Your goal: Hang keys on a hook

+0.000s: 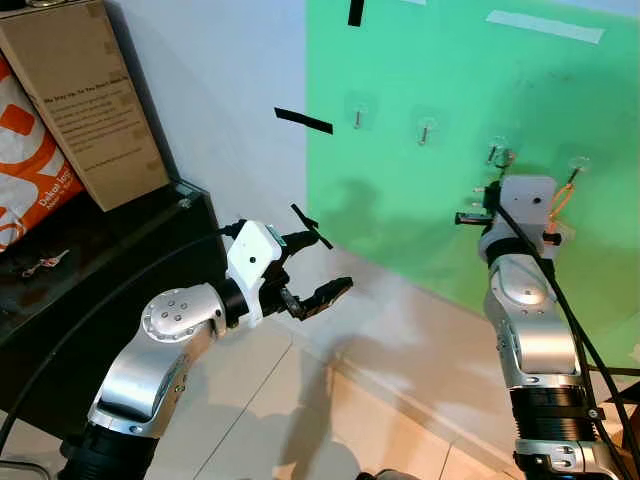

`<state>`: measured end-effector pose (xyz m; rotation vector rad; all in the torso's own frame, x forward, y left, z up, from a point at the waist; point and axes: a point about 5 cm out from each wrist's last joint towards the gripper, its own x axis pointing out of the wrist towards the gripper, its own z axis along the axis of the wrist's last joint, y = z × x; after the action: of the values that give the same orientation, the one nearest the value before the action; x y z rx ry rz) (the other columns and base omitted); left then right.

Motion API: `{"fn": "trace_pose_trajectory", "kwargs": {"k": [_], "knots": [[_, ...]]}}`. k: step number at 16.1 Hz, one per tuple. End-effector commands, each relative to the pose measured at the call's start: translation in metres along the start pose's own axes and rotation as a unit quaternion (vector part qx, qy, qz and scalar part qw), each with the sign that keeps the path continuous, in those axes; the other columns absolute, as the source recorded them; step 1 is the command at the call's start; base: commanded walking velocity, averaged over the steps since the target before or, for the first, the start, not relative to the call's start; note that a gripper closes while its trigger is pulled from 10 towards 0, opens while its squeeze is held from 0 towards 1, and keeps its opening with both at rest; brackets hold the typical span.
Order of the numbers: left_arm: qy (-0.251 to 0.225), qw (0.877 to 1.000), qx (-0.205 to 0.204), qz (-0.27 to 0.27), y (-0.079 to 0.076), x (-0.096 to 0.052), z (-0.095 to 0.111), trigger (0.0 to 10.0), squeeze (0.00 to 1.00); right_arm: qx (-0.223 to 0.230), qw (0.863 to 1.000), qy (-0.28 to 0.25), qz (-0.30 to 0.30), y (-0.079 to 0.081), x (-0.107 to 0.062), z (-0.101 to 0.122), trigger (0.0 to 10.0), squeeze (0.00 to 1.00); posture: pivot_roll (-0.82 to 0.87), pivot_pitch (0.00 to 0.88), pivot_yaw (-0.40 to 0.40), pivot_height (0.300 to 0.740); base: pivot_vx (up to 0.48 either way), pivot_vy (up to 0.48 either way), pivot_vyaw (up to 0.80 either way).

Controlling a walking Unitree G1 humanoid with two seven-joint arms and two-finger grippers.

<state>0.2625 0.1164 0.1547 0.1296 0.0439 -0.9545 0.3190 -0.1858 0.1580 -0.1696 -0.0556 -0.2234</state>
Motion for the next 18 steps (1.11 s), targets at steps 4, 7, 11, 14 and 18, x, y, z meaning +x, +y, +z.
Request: {"fn": "trace_pose_trajectory", "kwargs": {"k": [4,7,11,14,18], "knots": [[-0.002,1.000,0.007,-0.001,0.000,0.001,0.004,10.0,0.00,-0.026,0.999,-0.032,0.032,0.010,-0.001,0.010,10.0,0.00,-0.07,0.000,0.004,0.740,0.000,0.000,0.00],[-0.003,1.000,0.007,-0.001,0.000,0.001,0.004,10.0,0.00,-0.034,0.998,-0.029,0.036,0.011,-0.003,0.008,10.0,0.00,-0.07,0.000,0.000,0.740,0.000,0.000,0.00],[-0.004,1.000,0.005,0.000,-0.001,0.001,0.003,10.0,0.00,-0.053,0.998,-0.010,0.028,0.008,-0.006,-0.001,10.0,0.00,-0.07,0.000,-0.006,0.740,0.000,0.000,0.00],[-0.003,1.000,0.005,-0.002,-0.002,0.000,0.002,10.0,0.00,-0.057,0.998,-0.006,0.016,0.004,-0.006,-0.003,10.0,0.00,-0.07,0.000,-0.006,0.740,0.000,0.000,0.00],[-0.002,1.000,0.005,-0.003,-0.003,0.000,0.002,10.0,0.00,-0.052,0.998,-0.003,0.016,0.004,-0.008,-0.004,10.0,0.00,-0.07,0.000,-0.006,0.740,0.000,0.000,0.00]]}}
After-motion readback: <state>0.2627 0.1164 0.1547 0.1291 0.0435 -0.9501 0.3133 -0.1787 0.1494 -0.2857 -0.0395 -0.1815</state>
